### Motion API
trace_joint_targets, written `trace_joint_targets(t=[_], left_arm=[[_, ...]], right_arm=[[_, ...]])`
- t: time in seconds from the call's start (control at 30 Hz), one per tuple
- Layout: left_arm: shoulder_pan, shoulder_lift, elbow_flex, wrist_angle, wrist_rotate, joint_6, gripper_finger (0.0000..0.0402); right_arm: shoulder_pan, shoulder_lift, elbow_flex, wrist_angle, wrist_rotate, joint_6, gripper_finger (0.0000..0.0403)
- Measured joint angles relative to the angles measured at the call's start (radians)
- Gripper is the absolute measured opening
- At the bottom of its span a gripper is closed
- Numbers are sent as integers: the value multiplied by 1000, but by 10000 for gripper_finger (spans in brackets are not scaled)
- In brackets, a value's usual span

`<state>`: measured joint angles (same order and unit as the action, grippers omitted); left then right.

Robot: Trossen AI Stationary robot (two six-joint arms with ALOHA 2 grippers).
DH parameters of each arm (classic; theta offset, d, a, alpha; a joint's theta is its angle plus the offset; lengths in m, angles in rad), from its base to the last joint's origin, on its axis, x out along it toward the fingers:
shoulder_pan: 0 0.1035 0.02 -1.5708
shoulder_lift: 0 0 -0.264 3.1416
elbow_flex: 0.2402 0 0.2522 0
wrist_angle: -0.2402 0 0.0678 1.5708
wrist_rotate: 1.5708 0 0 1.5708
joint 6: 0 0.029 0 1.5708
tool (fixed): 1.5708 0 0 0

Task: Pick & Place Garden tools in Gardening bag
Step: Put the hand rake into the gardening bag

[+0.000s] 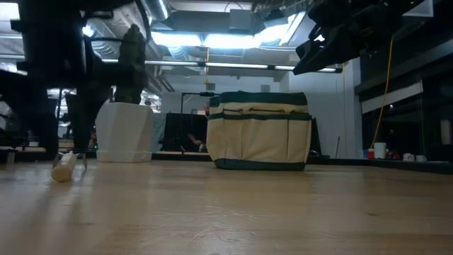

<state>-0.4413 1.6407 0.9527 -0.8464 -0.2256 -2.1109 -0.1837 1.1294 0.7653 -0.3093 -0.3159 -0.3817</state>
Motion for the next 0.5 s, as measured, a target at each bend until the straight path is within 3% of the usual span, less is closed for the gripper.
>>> trace_joint_targets(t=[0.2, 0.5], left_arm=[[23, 80, 0, 6, 68, 3, 147], [25, 120, 4, 4, 64, 68, 132]], right_arm=[[0, 0, 0, 0, 0, 0, 201], [0, 0, 0, 0, 0, 0, 201]])
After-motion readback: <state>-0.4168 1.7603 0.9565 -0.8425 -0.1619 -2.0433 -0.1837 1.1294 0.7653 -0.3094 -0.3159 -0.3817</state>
